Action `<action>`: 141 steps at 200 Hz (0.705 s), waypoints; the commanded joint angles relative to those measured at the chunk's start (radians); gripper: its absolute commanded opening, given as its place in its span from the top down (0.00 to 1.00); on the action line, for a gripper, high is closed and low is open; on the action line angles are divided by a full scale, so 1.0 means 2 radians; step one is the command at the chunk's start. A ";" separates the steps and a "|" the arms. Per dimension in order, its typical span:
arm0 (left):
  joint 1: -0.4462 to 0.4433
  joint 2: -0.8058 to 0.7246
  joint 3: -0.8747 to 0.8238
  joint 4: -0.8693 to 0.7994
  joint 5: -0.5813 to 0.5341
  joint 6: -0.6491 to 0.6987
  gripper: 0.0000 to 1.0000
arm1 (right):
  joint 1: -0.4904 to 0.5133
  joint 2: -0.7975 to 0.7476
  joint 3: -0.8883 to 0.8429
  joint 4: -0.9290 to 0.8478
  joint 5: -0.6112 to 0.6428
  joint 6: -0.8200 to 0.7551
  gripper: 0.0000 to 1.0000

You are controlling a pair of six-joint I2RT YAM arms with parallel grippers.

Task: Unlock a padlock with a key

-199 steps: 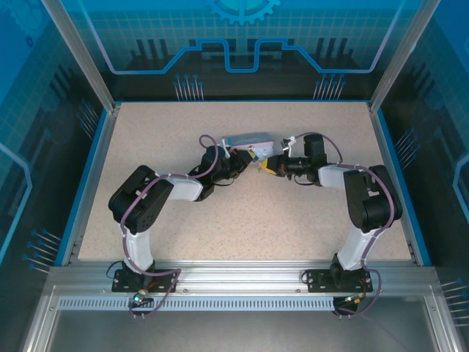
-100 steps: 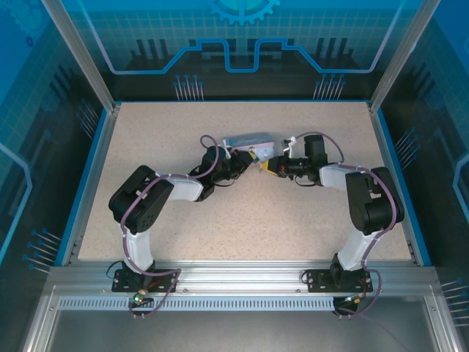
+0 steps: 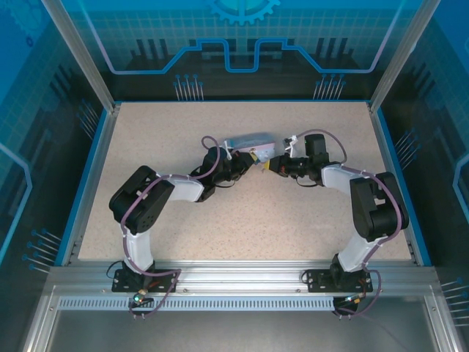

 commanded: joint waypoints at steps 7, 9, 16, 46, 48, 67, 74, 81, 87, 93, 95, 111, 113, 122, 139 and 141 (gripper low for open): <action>-0.014 0.003 0.004 0.011 0.032 0.005 1.00 | 0.012 0.009 0.001 0.039 -0.009 0.024 0.99; -0.014 0.003 0.004 0.011 0.032 0.005 1.00 | 0.012 0.009 0.001 0.039 -0.010 0.026 0.99; -0.014 0.003 0.003 0.013 0.030 0.005 1.00 | 0.013 0.012 -0.009 0.065 -0.012 0.038 0.99; -0.014 0.004 0.001 0.015 0.023 0.003 1.00 | 0.018 0.014 -0.031 0.106 -0.014 0.073 0.99; -0.014 0.004 0.001 0.015 0.023 0.003 1.00 | 0.018 0.014 -0.032 0.107 -0.013 0.075 0.99; -0.014 0.005 -0.001 0.017 0.017 0.003 1.00 | 0.025 0.013 -0.041 0.118 -0.011 0.088 0.99; -0.014 0.005 -0.001 0.017 0.016 0.002 1.00 | 0.026 0.013 -0.043 0.123 -0.010 0.092 0.99; -0.014 0.006 0.000 0.017 0.016 0.003 1.00 | 0.026 0.013 -0.045 0.127 -0.011 0.095 0.99; -0.014 0.007 0.000 0.018 0.016 0.003 1.00 | 0.027 0.012 -0.046 0.131 -0.010 0.097 0.99; -0.014 0.007 0.000 0.018 0.016 0.002 1.00 | 0.027 0.012 -0.048 0.133 -0.010 0.099 0.99; -0.014 0.007 0.001 0.018 0.017 0.002 1.00 | 0.027 0.012 -0.048 0.134 -0.010 0.099 0.99; -0.014 0.008 -0.001 0.019 0.016 0.001 1.00 | 0.028 0.010 -0.051 0.140 -0.009 0.103 0.99; -0.014 0.008 -0.001 0.019 0.017 0.001 1.00 | 0.027 0.010 -0.051 0.140 -0.009 0.104 0.99; -0.014 0.009 0.000 0.020 0.017 0.002 1.00 | 0.028 0.010 -0.052 0.142 -0.006 0.105 0.99; -0.014 0.009 0.000 0.020 0.020 0.002 1.00 | 0.025 0.010 -0.050 0.146 -0.001 0.107 0.99; -0.014 0.009 0.001 0.020 0.021 0.002 1.00 | 0.025 0.011 -0.050 0.147 -0.001 0.107 0.99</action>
